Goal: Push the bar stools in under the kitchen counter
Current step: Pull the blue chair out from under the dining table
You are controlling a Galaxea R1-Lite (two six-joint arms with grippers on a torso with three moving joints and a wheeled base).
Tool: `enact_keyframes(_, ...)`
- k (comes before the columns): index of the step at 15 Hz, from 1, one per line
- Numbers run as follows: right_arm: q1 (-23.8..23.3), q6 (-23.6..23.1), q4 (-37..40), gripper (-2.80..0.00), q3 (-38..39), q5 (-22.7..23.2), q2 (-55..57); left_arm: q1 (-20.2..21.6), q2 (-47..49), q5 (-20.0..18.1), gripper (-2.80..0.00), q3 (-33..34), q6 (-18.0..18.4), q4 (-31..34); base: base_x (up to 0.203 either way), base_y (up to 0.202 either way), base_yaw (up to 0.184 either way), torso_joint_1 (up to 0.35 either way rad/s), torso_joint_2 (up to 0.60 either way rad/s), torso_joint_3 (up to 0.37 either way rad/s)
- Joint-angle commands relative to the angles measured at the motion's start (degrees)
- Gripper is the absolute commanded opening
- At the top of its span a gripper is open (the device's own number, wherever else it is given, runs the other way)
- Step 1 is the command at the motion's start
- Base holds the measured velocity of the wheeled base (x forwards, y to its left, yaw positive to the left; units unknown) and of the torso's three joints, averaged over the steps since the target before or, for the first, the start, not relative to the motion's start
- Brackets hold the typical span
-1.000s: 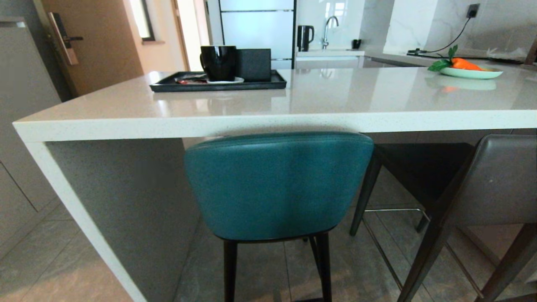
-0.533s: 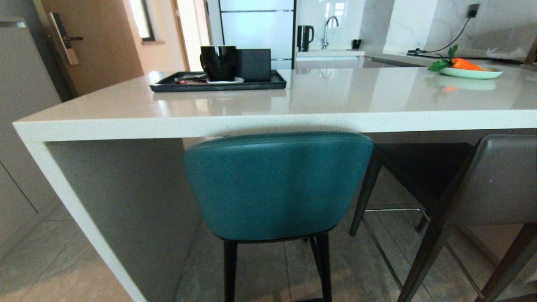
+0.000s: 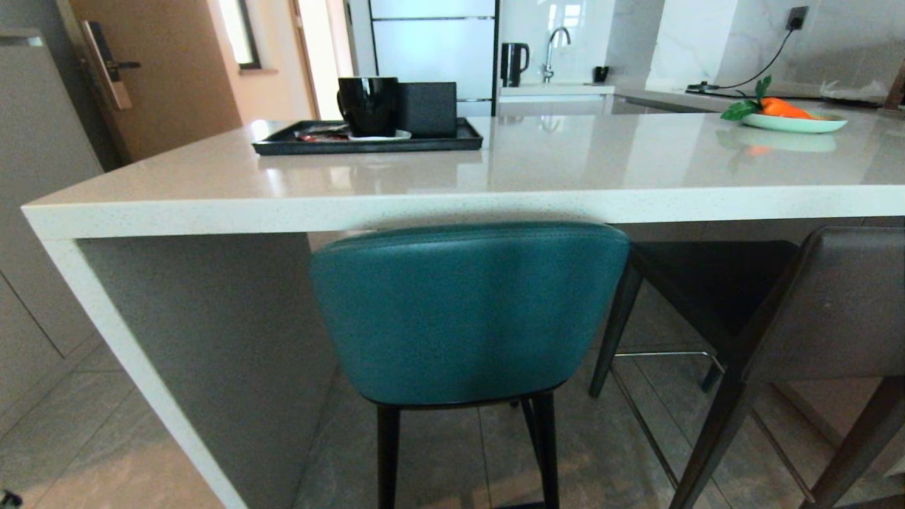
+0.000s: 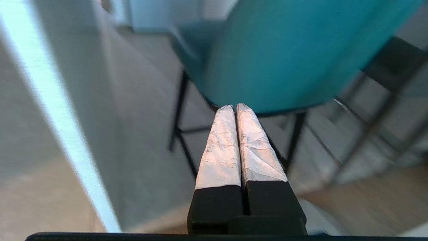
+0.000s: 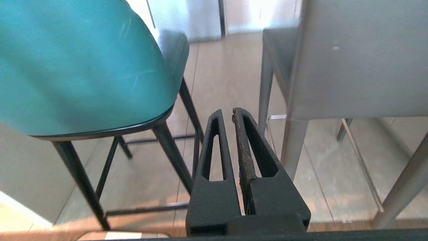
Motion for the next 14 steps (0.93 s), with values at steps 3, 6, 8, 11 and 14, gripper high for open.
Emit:
enact_keyframes(3,0.2,0.1,-4.6,-2.8,-3.5,1.2,19.8,-6.2,21.2,-1.2,-2.8,-3.2,-0.8,-4.8,0.0,0.0,0.0,0.0,0.0,0.0)
enact_keyframes(6,0.0,0.1,-11.7,-2.8,-3.7,2.2,30.1,-7.1,35.5,-1.4,-2.8,0.5,-0.8,-18.3,0.0,0.0,0.0,0.0,0.0,0.0)
enact_keyframes(8,-0.1,0.2,-15.1,-2.8,-4.0,4.0,34.4,-6.8,46.7,-1.2,-2.8,3.0,-0.8,-30.9,0.0,0.0,0.0,0.0,0.0,0.0)
enact_keyframes(11,-0.7,0.5,-21.4,-2.8,-4.1,4.6,39.5,-4.8,61.7,-0.5,-2.8,3.7,0.3,-48.3,0.0,0.0,0.0,0.0,0.0,0.0)
enact_keyframes(14,-0.7,0.3,-24.8,-2.8,-5.1,4.7,44.2,-3.2,72.8,0.4,-2.8,1.6,1.7,-60.0,0.0,0.0,0.0,0.0,0.0,0.0)
